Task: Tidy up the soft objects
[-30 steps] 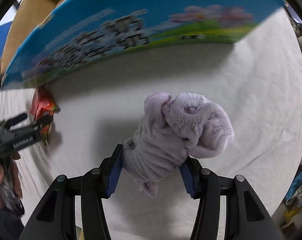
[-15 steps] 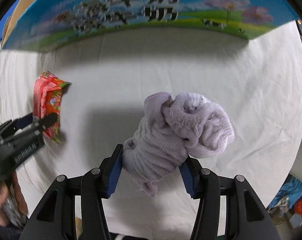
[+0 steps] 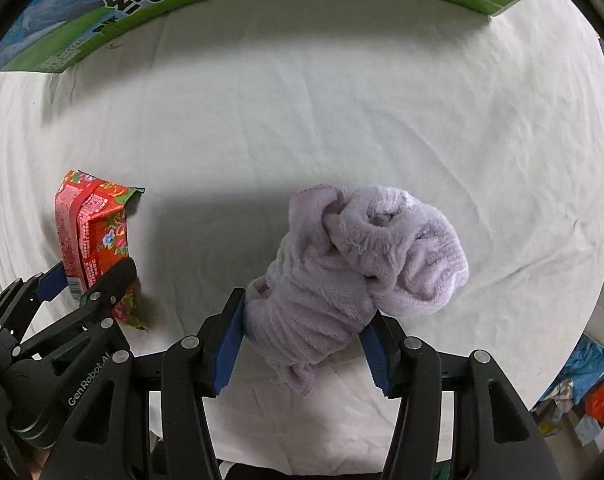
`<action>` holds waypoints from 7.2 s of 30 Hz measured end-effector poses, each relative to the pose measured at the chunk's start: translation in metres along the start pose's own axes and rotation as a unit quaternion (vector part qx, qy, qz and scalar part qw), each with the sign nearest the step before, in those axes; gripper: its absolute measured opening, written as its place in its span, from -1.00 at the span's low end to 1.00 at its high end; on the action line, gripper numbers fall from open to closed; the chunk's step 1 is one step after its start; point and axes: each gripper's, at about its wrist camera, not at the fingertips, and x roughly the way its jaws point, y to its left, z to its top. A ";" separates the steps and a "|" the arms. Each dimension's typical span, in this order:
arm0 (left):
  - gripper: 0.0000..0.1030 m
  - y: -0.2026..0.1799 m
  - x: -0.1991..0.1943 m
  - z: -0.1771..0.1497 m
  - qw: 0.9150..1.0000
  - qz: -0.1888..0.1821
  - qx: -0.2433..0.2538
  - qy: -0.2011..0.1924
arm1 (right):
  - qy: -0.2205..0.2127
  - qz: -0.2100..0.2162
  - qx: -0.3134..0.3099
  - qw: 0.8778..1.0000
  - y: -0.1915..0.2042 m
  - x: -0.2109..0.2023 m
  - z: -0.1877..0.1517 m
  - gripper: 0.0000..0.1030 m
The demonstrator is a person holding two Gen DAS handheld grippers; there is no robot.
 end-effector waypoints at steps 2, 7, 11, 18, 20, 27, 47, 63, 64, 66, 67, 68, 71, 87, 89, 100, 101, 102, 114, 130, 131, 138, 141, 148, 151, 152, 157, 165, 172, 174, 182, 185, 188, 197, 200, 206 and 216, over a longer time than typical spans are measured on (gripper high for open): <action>0.05 -0.002 -0.005 -0.006 1.000 -0.001 -0.001 -0.003 | 0.000 -0.004 0.000 1.000 -0.002 0.001 0.001 0.11; -0.07 0.012 -0.006 -0.004 1.000 -0.005 -0.002 -0.013 | -0.008 -0.010 -0.003 1.000 0.006 0.006 -0.005 0.06; -0.12 0.008 -0.015 -0.016 1.000 -0.006 -0.002 -0.026 | -0.018 -0.014 -0.014 1.000 0.015 0.001 -0.022 0.00; -0.13 0.005 -0.069 -0.025 0.997 -0.023 0.000 -0.074 | -0.059 -0.002 -0.034 0.998 0.018 -0.044 -0.051 -0.02; -0.13 0.005 -0.089 -0.028 0.995 -0.030 -0.001 -0.090 | -0.078 0.003 -0.040 0.996 0.018 -0.064 -0.060 -0.02; -0.13 0.009 -0.169 -0.041 0.987 -0.054 -0.002 -0.154 | -0.144 0.033 -0.055 0.987 0.016 -0.139 -0.098 -0.02; -0.13 0.036 -0.272 0.075 0.966 -0.080 0.003 -0.244 | -0.230 0.084 -0.069 0.967 0.026 -0.255 0.017 -0.02; -0.13 0.055 -0.155 0.179 0.990 -0.054 -0.023 -0.128 | -0.152 0.066 -0.050 0.985 0.031 -0.163 0.145 -0.02; -0.13 0.056 -0.151 0.180 0.991 -0.053 -0.024 -0.123 | -0.148 0.067 -0.050 0.985 0.031 -0.159 0.148 -0.02; -0.13 0.057 -0.141 0.184 0.992 -0.055 -0.028 -0.113 | -0.140 0.069 -0.051 0.986 0.032 -0.149 0.155 -0.02; -0.13 0.057 -0.137 0.186 0.992 -0.047 -0.029 -0.112 | -0.138 0.068 -0.052 0.987 0.033 -0.145 0.157 -0.02; -0.13 0.057 -0.134 0.188 0.992 -0.046 -0.029 -0.110 | -0.136 0.070 -0.052 0.987 0.034 -0.143 0.159 -0.02; -0.13 0.056 -0.128 0.191 0.993 -0.044 -0.027 -0.105 | -0.130 0.073 -0.050 0.988 0.034 -0.135 0.166 -0.02; -0.10 0.049 -0.122 0.196 0.996 -0.023 -0.016 -0.087 | -0.109 0.052 -0.044 0.992 0.032 -0.117 0.174 0.61; -0.07 0.049 -0.129 0.194 0.995 -0.024 -0.018 -0.094 | -0.112 0.050 -0.041 0.992 0.031 -0.121 0.171 0.61; 0.15 0.050 -0.154 0.172 0.992 -0.022 -0.023 -0.125 | -0.139 0.032 -0.021 0.990 0.017 -0.142 0.148 0.86; 0.25 0.049 -0.157 0.171 0.991 -0.020 -0.024 -0.128 | -0.142 0.030 -0.019 0.989 0.019 -0.145 0.146 0.94; 0.44 0.049 -0.159 0.171 0.991 -0.018 -0.024 -0.132 | -0.149 0.028 -0.015 0.988 0.017 -0.149 0.142 1.00; 0.90 0.041 -0.209 0.132 0.980 -0.011 -0.026 -0.198 | -0.224 0.007 -0.001 0.975 -0.006 -0.211 0.085 1.00; 0.94 0.035 -0.344 -0.019 0.947 -0.013 -0.024 -0.320 | -0.356 0.022 0.010 0.934 -0.021 -0.324 -0.092 1.00; 0.94 0.034 -0.350 -0.028 0.946 -0.007 -0.023 -0.322 | -0.363 0.024 0.009 0.932 -0.022 -0.332 -0.102 1.00; 0.94 0.034 -0.380 -0.071 0.938 -0.002 -0.028 -0.347 | -0.410 0.014 0.001 0.912 -0.021 -0.373 -0.168 1.00; 0.94 0.035 -0.388 -0.085 0.935 -0.010 -0.034 -0.354 | -0.418 0.013 -0.001 0.908 -0.021 -0.385 -0.190 1.00; 0.94 0.035 -0.399 -0.110 0.932 -0.015 -0.033 -0.362 | -0.432 0.003 -0.007 0.902 -0.016 -0.402 -0.234 1.00; 0.94 0.036 -0.403 -0.117 0.929 -0.011 -0.034 -0.368 | -0.436 -0.001 -0.011 0.900 -0.013 -0.406 -0.245 1.00; 0.94 0.037 -0.404 -0.119 0.928 -0.010 -0.035 -0.372 | -0.436 -0.003 -0.011 0.900 -0.013 -0.407 -0.247 1.00; 0.94 0.042 -0.409 -0.121 0.922 -0.008 -0.045 -0.383 | -0.435 -0.009 -0.003 0.900 -0.014 -0.408 -0.249 1.00; 1.00 0.041 -0.410 -0.113 0.919 0.000 -0.047 -0.390 | -0.441 -0.021 0.007 0.897 -0.012 -0.410 -0.231 1.00; 1.00 0.040 -0.409 -0.104 0.918 0.003 -0.047 -0.393 | -0.449 -0.033 0.000 0.893 -0.005 -0.418 -0.217 1.00; 1.00 0.039 -0.409 -0.102 0.918 0.002 -0.046 -0.394 | -0.451 -0.034 -0.002 0.892 -0.003 -0.419 -0.215 1.00; 1.00 0.037 -0.408 -0.103 0.919 -0.002 -0.041 -0.393 | -0.455 -0.040 -0.010 0.889 0.001 -0.424 -0.212 1.00; 1.00 0.036 -0.408 -0.102 0.919 -0.002 -0.041 -0.393 | -0.455 -0.041 -0.012 0.889 0.002 -0.424 -0.212 1.00; 1.00 0.037 -0.408 -0.102 0.919 -0.002 -0.040 -0.392 | -0.457 -0.045 -0.012 0.888 0.002 -0.425 -0.211 1.00; 1.00 0.035 -0.411 -0.101 0.917 -0.002 -0.045 -0.396 | -0.456 -0.049 -0.010 0.888 -0.001 -0.425 -0.208 1.00; 1.00 0.032 -0.412 -0.100 0.917 -0.002 -0.045 -0.395 | -0.457 -0.049 -0.008 0.888 -0.002 -0.424 -0.207 1.00; 1.00 0.031 -0.413 -0.101 0.916 0.001 -0.049 -0.399 | -0.453 -0.044 -0.004 0.891 -0.006 -0.422 -0.205 1.00; 1.00 0.034 -0.412 -0.101 0.916 0.000 -0.050 -0.398 | -0.451 -0.047 -0.003 0.892 -0.007 -0.419 -0.205 1.00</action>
